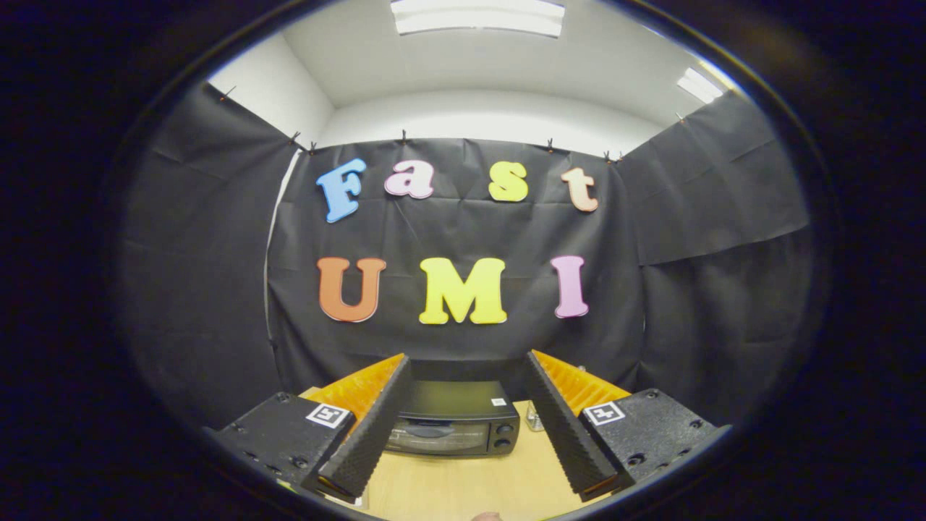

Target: Open the toaster oven, put the food inside, and close the toaster oven door.

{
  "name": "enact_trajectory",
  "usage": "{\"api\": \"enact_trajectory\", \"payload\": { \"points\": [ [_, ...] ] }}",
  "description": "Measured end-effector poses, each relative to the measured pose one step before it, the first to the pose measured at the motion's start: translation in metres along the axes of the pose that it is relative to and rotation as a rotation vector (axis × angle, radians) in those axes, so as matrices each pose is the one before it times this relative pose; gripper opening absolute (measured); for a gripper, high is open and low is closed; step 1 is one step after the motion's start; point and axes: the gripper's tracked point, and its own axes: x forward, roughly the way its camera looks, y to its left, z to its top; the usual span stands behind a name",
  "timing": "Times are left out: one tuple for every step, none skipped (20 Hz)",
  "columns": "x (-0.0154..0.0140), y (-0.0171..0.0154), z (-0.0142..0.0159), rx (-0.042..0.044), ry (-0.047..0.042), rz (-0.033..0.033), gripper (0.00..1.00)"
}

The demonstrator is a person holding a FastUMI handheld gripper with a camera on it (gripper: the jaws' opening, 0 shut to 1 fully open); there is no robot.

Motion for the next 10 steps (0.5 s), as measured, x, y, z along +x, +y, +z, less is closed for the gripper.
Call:
{"api": "enact_trajectory", "payload": {
  "points": [
    [-0.0029,0.00174,0.00313,-0.00091,0.00188,0.01133,1.0],
    [-0.00327,0.00003,0.00119,-0.0039,0.00033,-0.00126,1.0],
    [-0.00239,0.0021,0.00167,-0.00468,-0.00281,0.00135,1.0],
    [-0.00178,0.00298,0.00364,0.0022,-0.01074,-0.00371,1.0],
    [-0.00174,0.00312,0.00162,-0.00114,-0.0099,0.00093,1.0],
    [-0.00239,0.00334,-0.00166,0.00024,-0.00164,0.00062,1.0],
    [-0.00232,0.00274,-0.00106,-0.00036,-0.0022,0.00596,1.0],
    [-0.00031,0.00373,-0.00257,-0.00142,0.00584,0.00716,1.0],
    [-0.00082,0.00127,-0.00385,0.00568,0.00957,0.00322,1.0],
    [-0.0016,0.00391,-0.0039,0.00897,0.00884,0.01203,1.0]
  ]
}}
